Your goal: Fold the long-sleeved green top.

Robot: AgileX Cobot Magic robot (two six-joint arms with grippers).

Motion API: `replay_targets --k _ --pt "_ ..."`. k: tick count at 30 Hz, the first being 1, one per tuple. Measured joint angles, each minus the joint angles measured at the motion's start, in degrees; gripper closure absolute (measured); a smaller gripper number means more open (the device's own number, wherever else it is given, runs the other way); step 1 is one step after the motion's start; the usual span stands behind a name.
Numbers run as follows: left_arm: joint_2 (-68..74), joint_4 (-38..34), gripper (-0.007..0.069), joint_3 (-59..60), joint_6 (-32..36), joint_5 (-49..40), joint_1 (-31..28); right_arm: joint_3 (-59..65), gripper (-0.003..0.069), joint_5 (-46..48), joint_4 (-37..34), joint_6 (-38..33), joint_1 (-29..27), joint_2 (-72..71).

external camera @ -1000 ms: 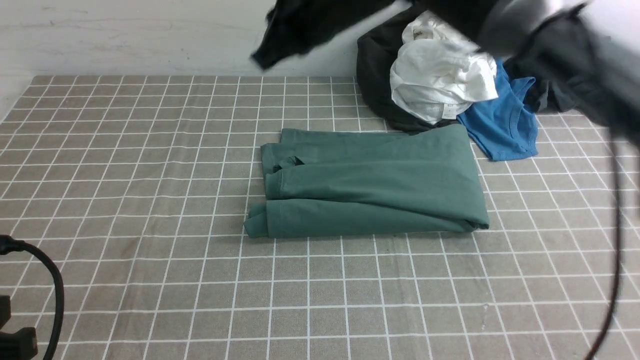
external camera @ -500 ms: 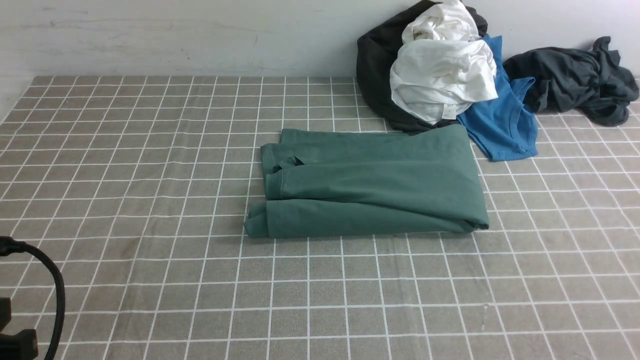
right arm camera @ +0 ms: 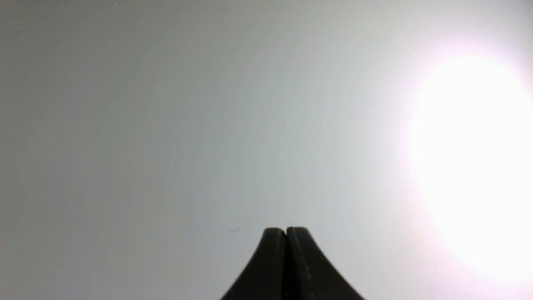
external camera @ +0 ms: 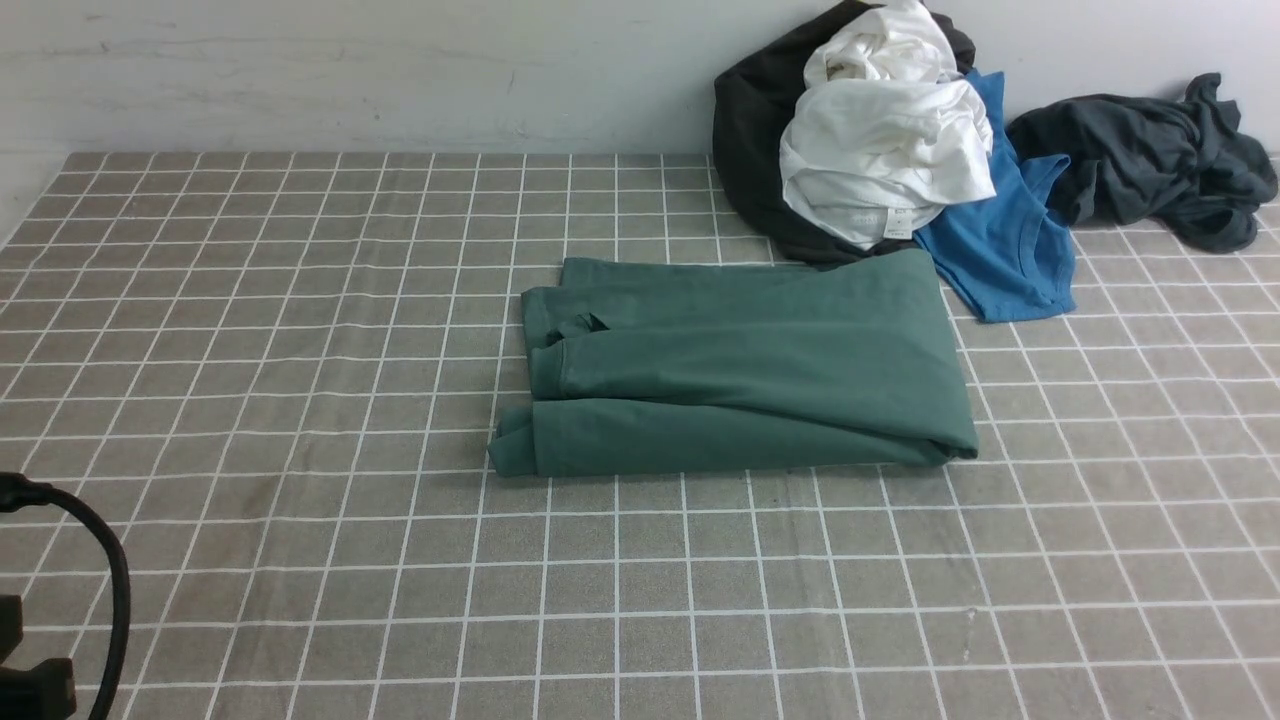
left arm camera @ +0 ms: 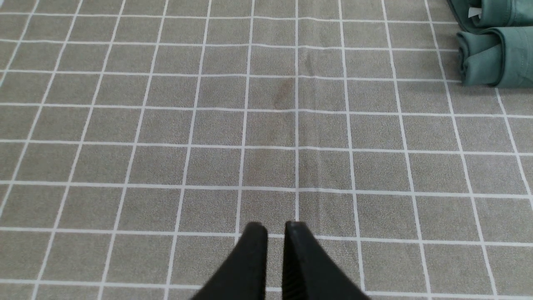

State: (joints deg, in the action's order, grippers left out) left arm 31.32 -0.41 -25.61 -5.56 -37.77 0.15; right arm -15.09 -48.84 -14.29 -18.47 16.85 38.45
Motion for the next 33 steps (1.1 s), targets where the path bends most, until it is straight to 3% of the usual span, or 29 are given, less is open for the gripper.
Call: replay_targets --k 6,14,21,29,33 --pt "0.00 -0.11 0.0578 0.00 0.00 0.00 0.00 4.96 0.0673 15.57 9.78 5.45 0.00 0.00" --pt "0.00 -0.11 0.0578 0.00 0.00 0.00 0.00 5.76 0.0673 35.83 20.30 5.98 0.00 0.00" --pt "0.00 -0.11 0.0578 0.00 0.00 -0.05 0.00 5.84 0.0673 48.26 21.37 5.98 0.00 -0.25" --pt "0.00 -0.11 0.0578 0.00 0.00 -0.04 0.00 15.78 0.0673 53.72 21.04 6.17 0.00 -11.98" --pt "0.00 -0.11 0.0578 0.00 0.00 -0.04 0.00 16.65 0.0673 67.38 20.91 6.15 0.00 -20.24"
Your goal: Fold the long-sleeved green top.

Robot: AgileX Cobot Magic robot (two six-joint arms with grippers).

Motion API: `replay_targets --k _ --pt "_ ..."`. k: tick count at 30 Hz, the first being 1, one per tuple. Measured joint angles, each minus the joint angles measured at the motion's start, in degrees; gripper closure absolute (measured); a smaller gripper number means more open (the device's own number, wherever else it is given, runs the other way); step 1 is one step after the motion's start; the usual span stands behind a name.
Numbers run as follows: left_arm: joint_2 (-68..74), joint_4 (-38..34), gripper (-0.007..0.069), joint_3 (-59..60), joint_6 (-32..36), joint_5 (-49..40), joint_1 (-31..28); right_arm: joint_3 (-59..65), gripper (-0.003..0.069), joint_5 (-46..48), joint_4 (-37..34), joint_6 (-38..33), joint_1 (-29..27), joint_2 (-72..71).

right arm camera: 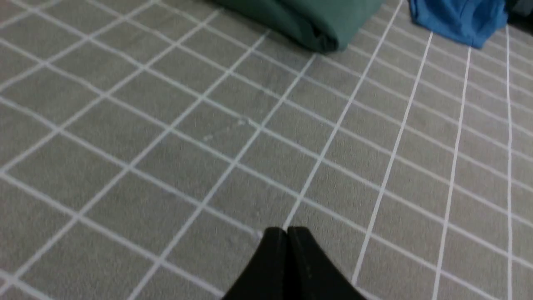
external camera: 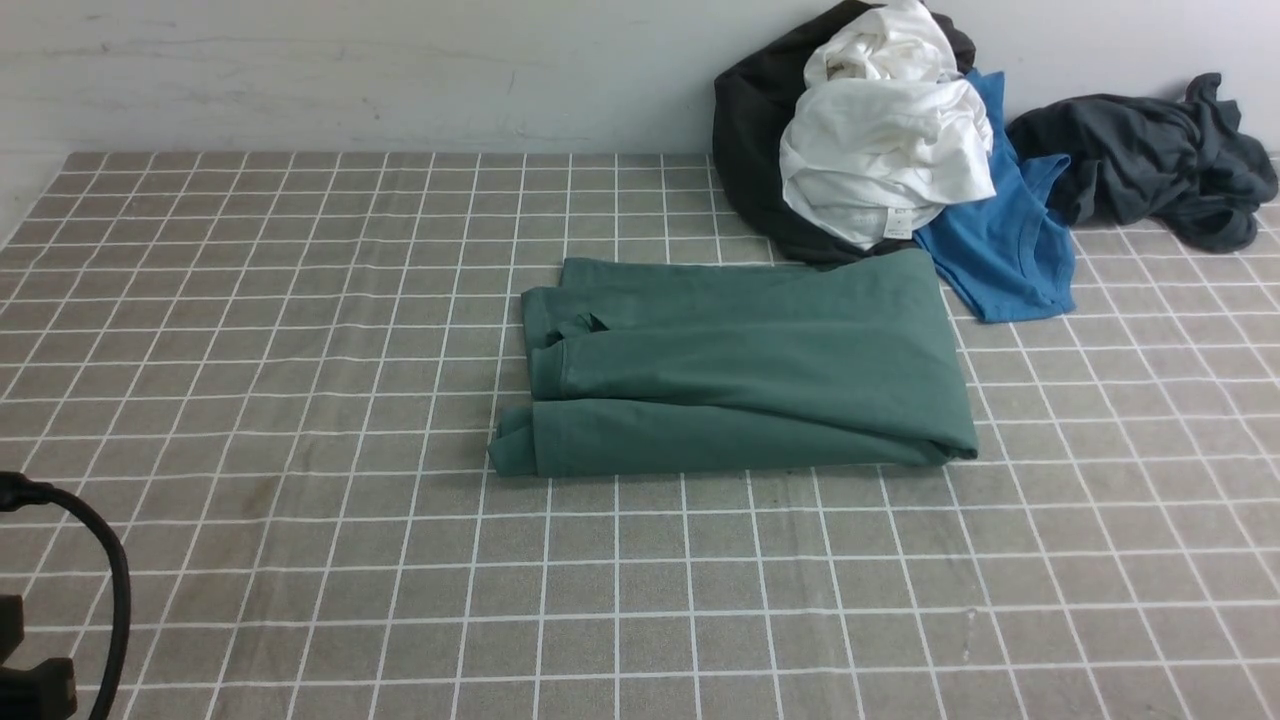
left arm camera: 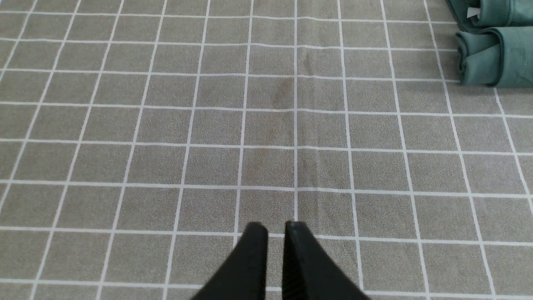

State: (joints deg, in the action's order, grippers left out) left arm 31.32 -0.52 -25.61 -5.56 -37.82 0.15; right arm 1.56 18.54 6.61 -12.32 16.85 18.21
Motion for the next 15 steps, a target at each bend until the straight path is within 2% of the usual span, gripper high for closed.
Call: replay_targets --k 5,8,11,15 --pt "0.00 0.00 0.0578 0.00 0.00 0.00 0.00 -0.06 0.0673 1.52 -0.07 0.00 -0.06 -9.56" --pt "0.00 0.00 0.0578 0.00 0.00 0.00 0.00 -0.06 0.0673 1.45 -2.22 0.00 -2.09 -15.34" --pt "0.00 0.00 0.0578 0.00 0.00 0.00 0.00 -0.11 0.0673 1.50 -7.34 0.00 -8.59 -18.55" --pt "-0.03 0.00 0.0578 0.00 0.00 -0.01 0.00 -0.11 0.0673 1.55 -10.44 0.00 -14.39 -18.76"
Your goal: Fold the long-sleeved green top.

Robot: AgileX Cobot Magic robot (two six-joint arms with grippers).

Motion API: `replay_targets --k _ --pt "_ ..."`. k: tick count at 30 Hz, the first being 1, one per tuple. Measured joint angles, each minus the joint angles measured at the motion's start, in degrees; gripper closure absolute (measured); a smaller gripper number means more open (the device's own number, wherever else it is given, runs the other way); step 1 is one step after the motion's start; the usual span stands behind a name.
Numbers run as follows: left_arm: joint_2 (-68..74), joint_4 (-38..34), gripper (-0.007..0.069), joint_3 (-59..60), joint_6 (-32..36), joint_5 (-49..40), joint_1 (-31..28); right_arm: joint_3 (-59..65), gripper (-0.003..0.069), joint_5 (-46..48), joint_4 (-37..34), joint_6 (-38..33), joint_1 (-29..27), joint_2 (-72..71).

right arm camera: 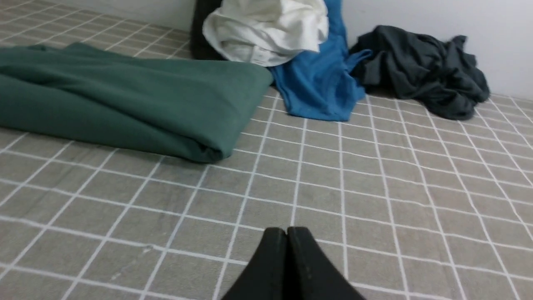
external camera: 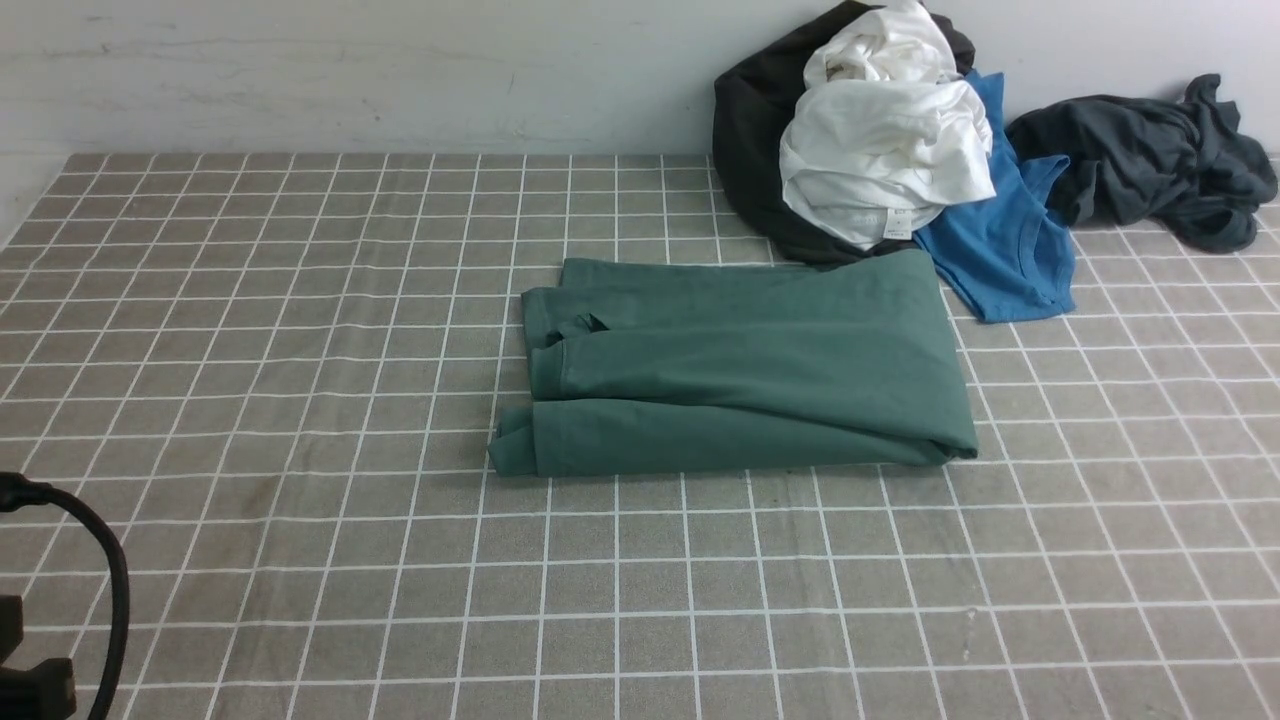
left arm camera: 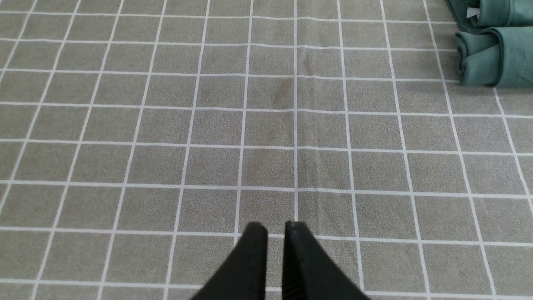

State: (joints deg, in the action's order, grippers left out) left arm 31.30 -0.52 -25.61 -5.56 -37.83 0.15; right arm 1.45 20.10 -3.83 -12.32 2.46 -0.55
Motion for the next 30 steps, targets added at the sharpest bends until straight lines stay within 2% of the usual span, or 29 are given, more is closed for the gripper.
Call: replay_targets --k 13,21,30 --pt "0.00 -0.17 0.0578 0.00 0.00 -0.05 0.00 0.00 0.0673 0.04 -1.56 0.00 2.98 0.00" --pt "0.00 -0.24 0.0578 0.00 0.00 -0.05 0.00 0.00 0.0673 0.11 -1.56 1.52 -0.90 0.00" --pt "0.00 -0.30 0.0578 0.00 0.00 -0.05 0.00 0.00 0.0673 0.17 -1.56 1.52 -1.09 0.00"
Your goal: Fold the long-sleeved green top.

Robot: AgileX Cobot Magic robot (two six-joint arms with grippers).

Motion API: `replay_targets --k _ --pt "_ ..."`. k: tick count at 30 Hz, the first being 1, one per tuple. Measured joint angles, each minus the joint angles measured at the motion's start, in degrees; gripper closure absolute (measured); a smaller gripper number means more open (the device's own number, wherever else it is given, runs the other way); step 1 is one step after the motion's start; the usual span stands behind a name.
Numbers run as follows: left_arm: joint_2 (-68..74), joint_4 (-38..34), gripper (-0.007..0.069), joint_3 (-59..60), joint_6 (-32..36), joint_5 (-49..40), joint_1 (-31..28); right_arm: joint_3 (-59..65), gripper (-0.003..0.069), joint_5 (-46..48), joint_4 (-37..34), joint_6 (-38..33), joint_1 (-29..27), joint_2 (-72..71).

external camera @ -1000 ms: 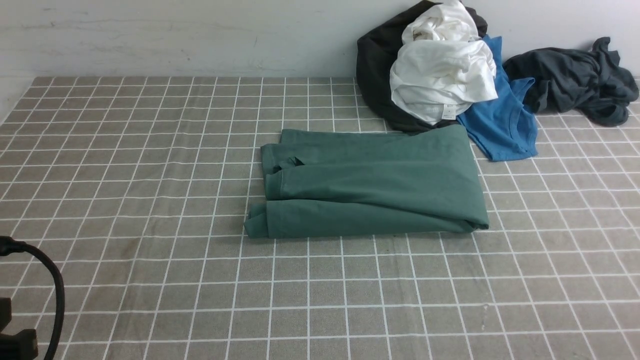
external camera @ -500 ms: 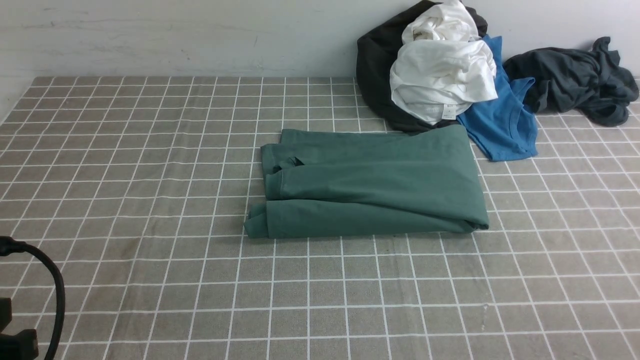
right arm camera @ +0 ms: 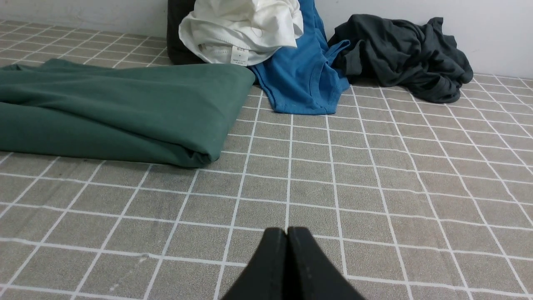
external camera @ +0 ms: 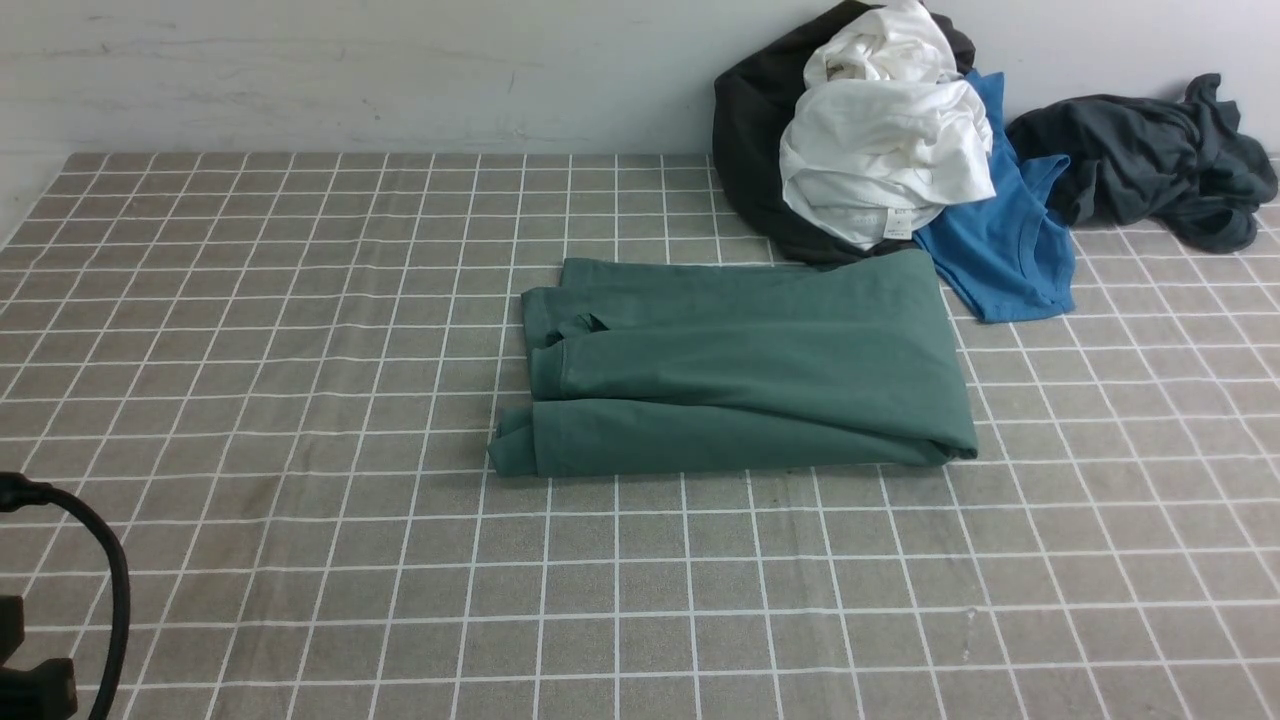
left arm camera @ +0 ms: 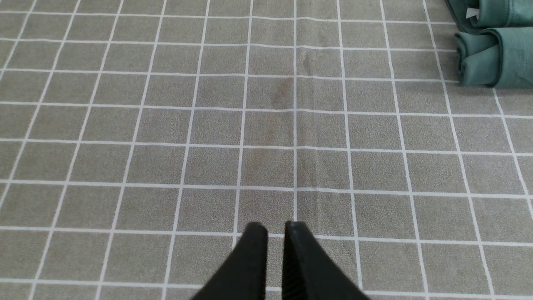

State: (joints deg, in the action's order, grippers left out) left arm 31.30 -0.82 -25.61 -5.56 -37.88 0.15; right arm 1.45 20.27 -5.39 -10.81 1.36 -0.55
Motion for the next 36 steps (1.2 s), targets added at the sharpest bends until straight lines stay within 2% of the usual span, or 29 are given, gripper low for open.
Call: replay_targets --k 19,24,31,34,36 --pt "-0.07 -0.06 0.0578 0.05 0.00 -0.01 0.00 0.00 0.0673 0.00 0.00 0.00 0.00 0.00" --pt "-7.02 0.82 0.0578 4.07 0.00 0.38 1.22 0.00 0.0673 0.06 0.01 0.00 0.00 0.00" --pt "-29.69 1.32 0.0578 14.09 0.12 3.44 1.29 0.00 0.0673 0.06 -0.04 0.00 0.00 0.00" --pt "-31.67 2.92 0.0578 16.31 0.24 4.48 1.29 0.00 0.0673 0.17 -0.04 0.00 0.00 0.00" --pt "-31.88 4.96 0.0578 19.02 0.42 8.95 1.29 0.00 0.0673 0.22 -0.17 0.00 0.00 0.00"
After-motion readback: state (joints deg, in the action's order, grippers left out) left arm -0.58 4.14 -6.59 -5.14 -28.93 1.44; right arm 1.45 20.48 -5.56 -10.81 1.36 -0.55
